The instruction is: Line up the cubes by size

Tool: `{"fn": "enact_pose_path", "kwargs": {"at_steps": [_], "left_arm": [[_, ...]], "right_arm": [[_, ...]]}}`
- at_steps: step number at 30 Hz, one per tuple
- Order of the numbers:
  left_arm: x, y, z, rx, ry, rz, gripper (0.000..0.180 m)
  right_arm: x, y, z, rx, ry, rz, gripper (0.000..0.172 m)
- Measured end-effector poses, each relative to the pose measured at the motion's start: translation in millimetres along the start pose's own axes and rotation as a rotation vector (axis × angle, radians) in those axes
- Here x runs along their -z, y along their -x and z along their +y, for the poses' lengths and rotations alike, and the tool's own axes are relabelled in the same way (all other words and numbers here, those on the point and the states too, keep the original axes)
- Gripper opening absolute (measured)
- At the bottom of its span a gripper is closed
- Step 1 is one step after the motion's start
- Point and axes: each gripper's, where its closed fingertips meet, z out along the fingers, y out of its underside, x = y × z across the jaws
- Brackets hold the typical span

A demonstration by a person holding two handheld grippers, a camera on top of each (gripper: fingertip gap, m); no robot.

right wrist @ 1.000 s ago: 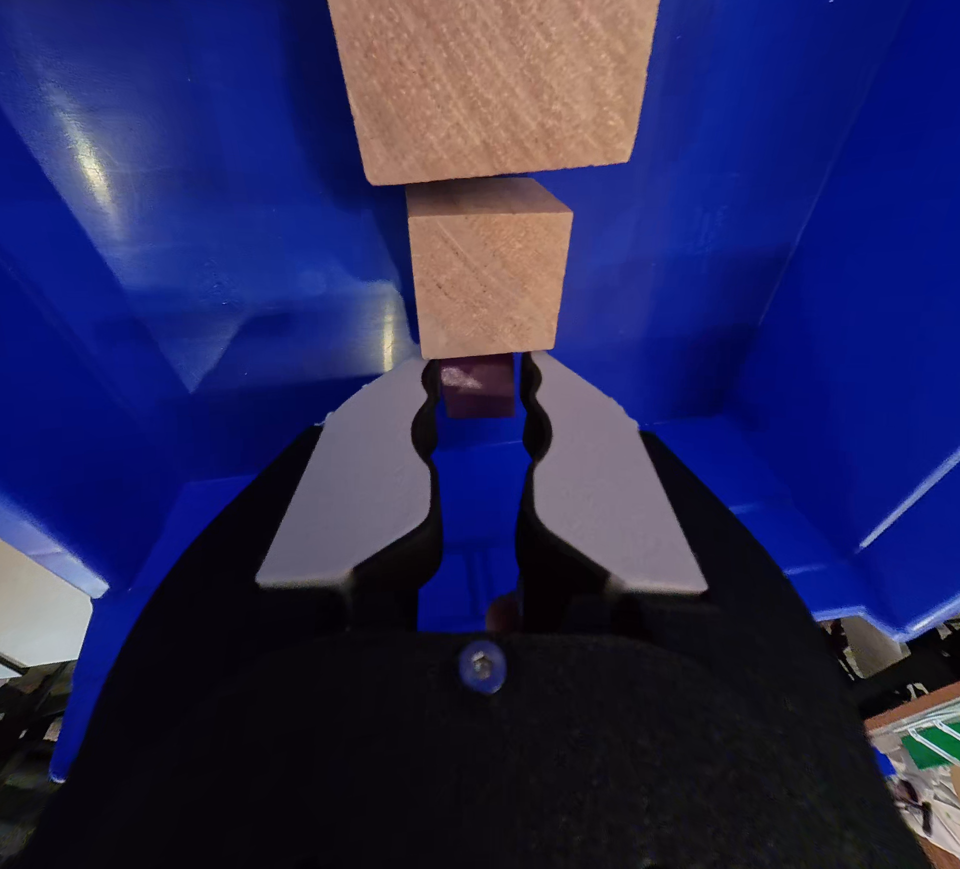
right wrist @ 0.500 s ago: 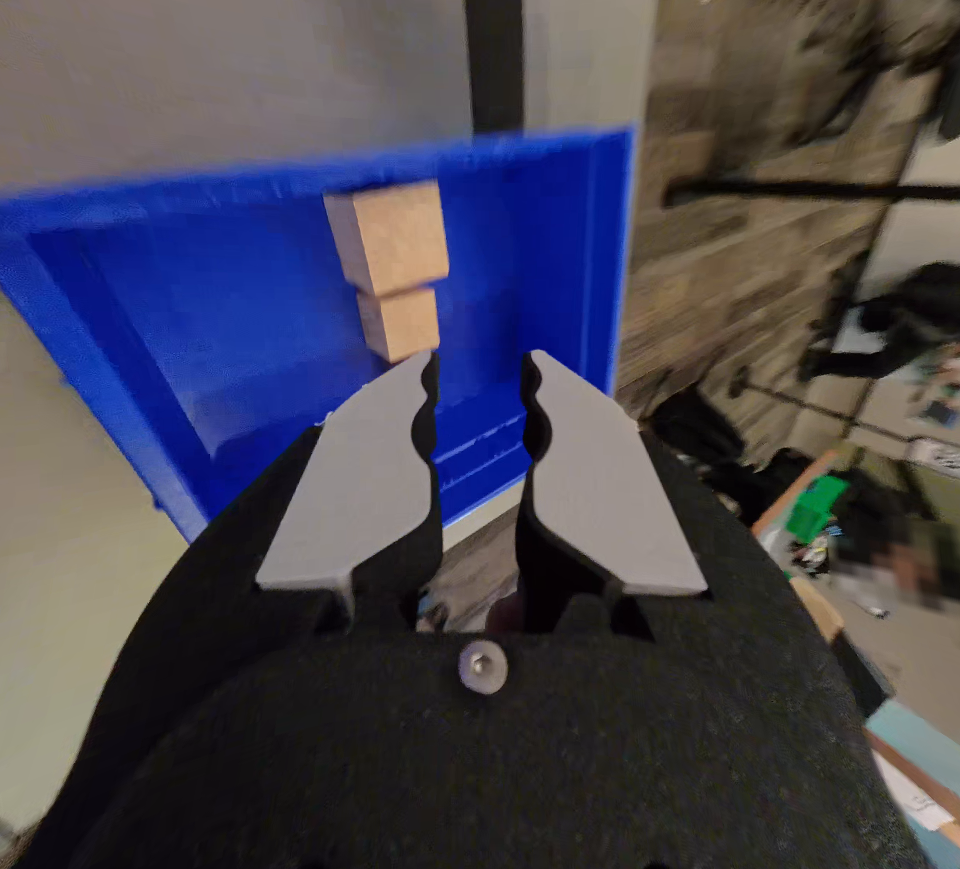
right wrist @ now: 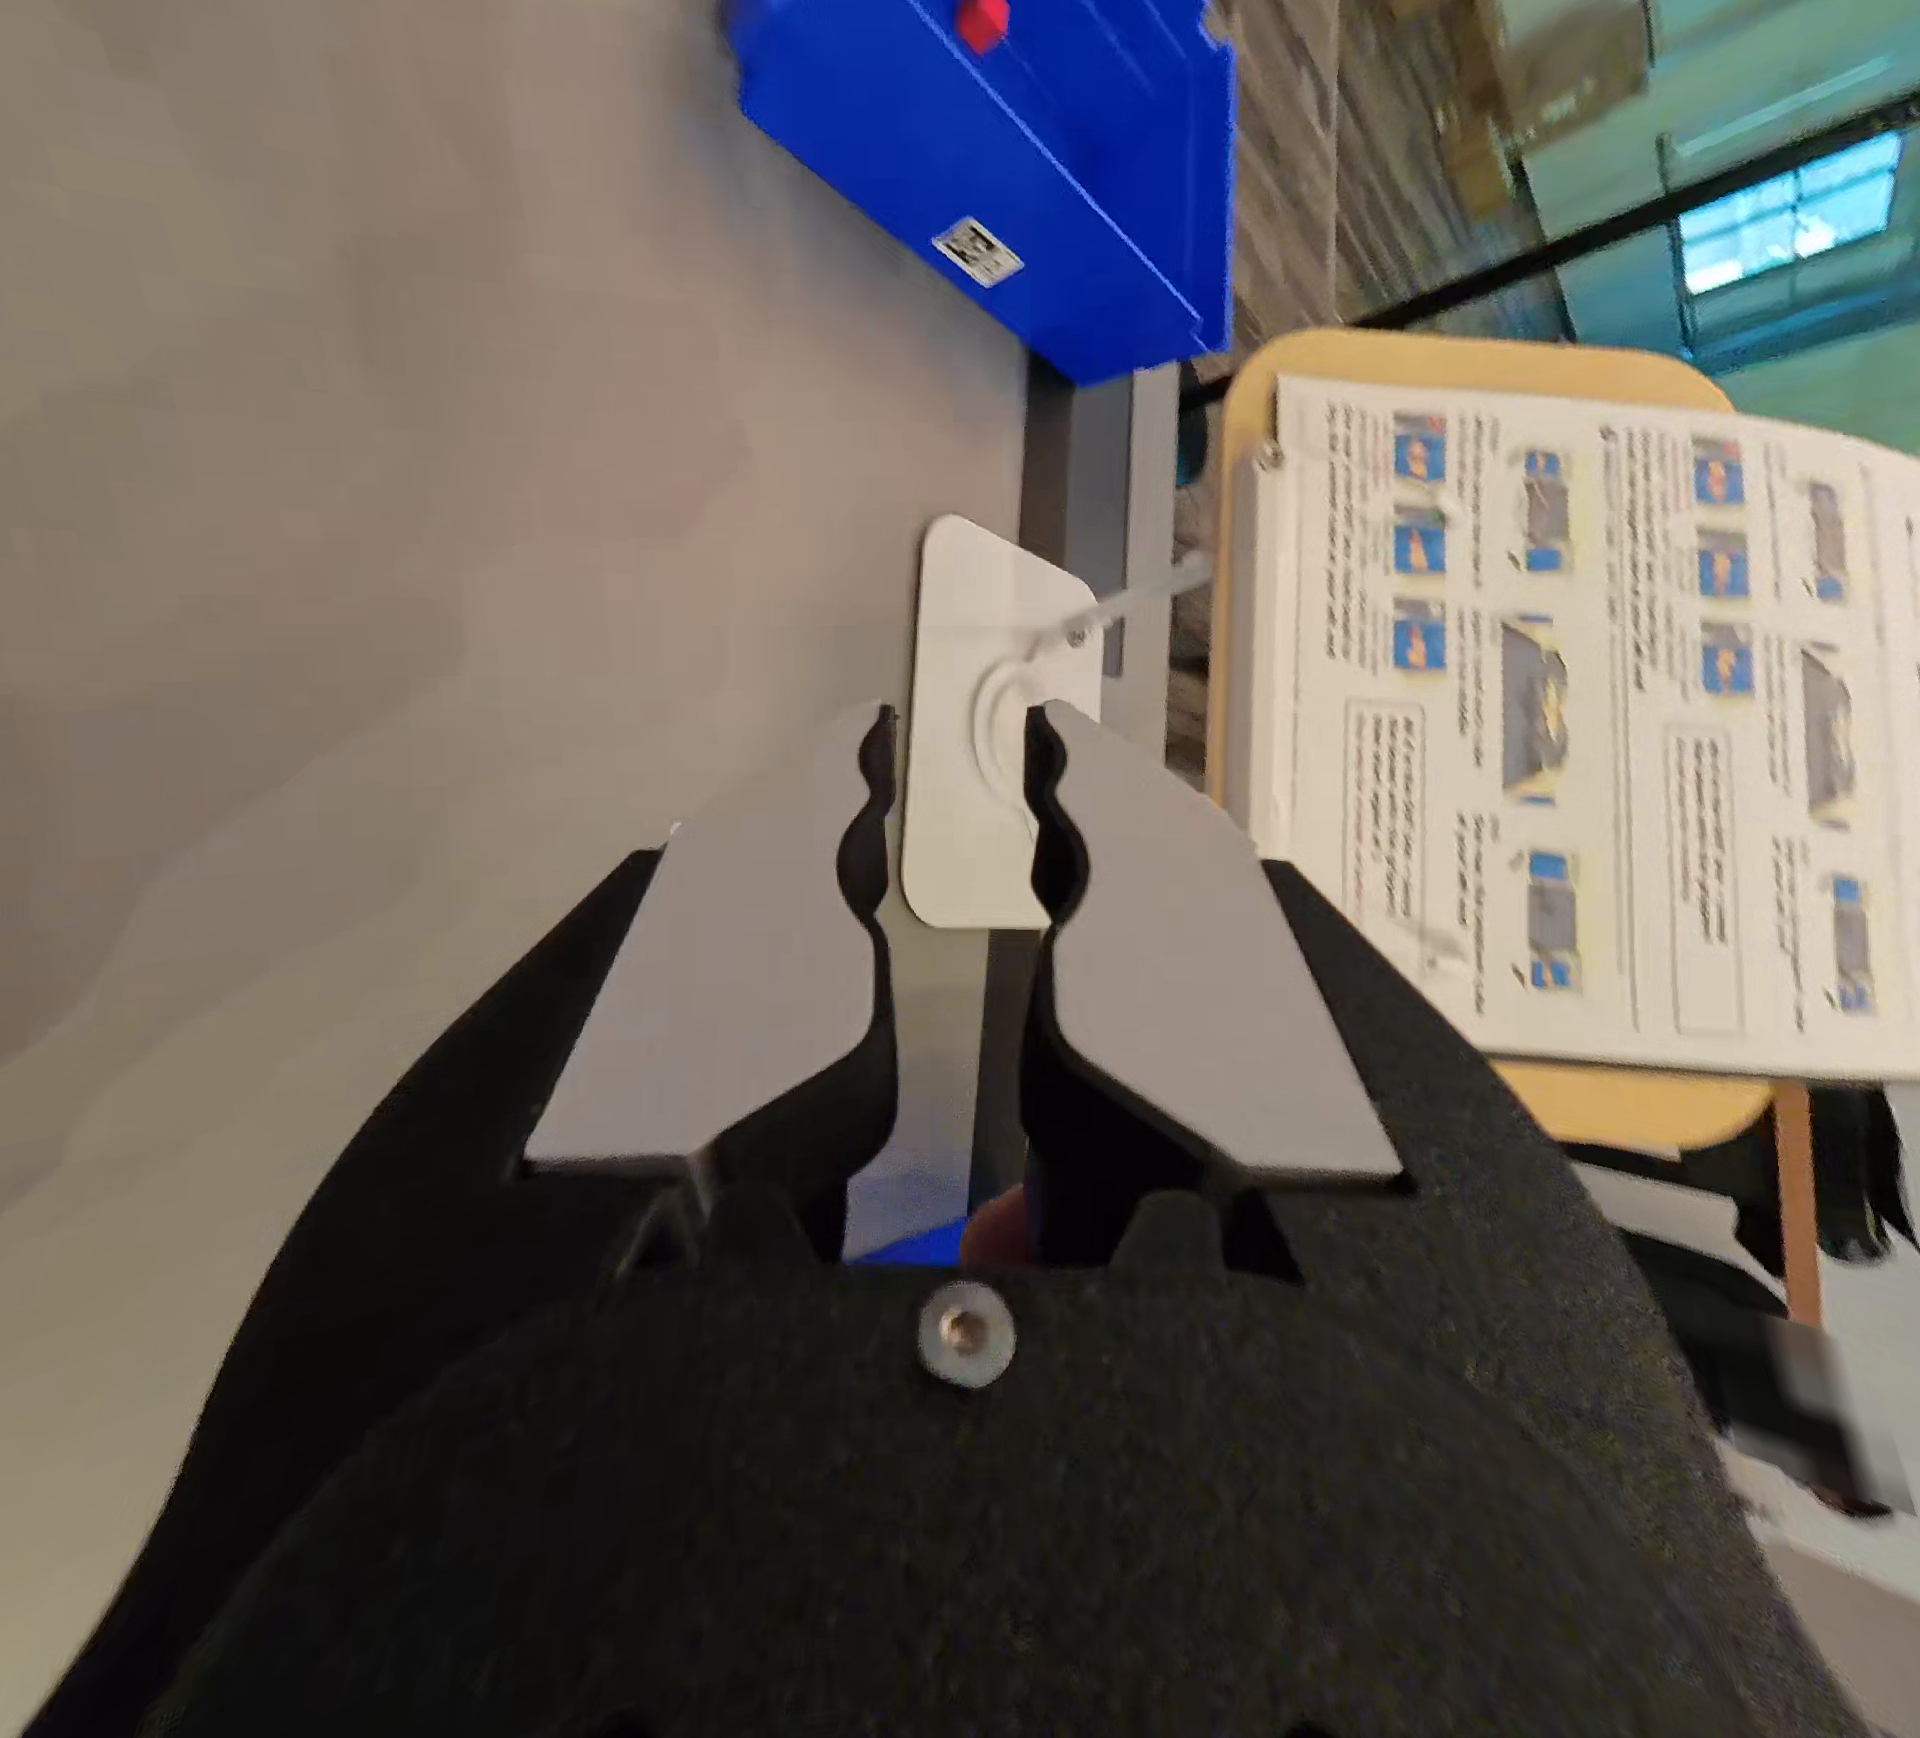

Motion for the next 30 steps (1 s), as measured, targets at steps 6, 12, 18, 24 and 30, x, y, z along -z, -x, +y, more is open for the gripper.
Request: {"fn": "enact_pose_path", "kwargs": {"at_steps": [6,12,18,24,30], "left_arm": [[-50,-23,124,0.039,0.255,0.328,0.042],[-87,-56,222,-0.036,0.545,0.574,0.049],[-100,-83,277,-0.096,0.724,0.736,0.049],[-102,-100,308,-0.186,0.857,0.805,0.048],[-109,-103,322,-0.237,0.933,0.802,0.036]], "right_arm": [[-5,9,-9,0.009,-0.050,-0.049,0.023],[-5,13,-10,0.009,-0.062,-0.069,0.023],[-8,18,-10,0.014,-0.059,-0.095,0.023],[-13,22,-8,0.016,-0.052,-0.118,0.023],[-14,23,-8,0.020,-0.053,-0.125,0.023]]}}
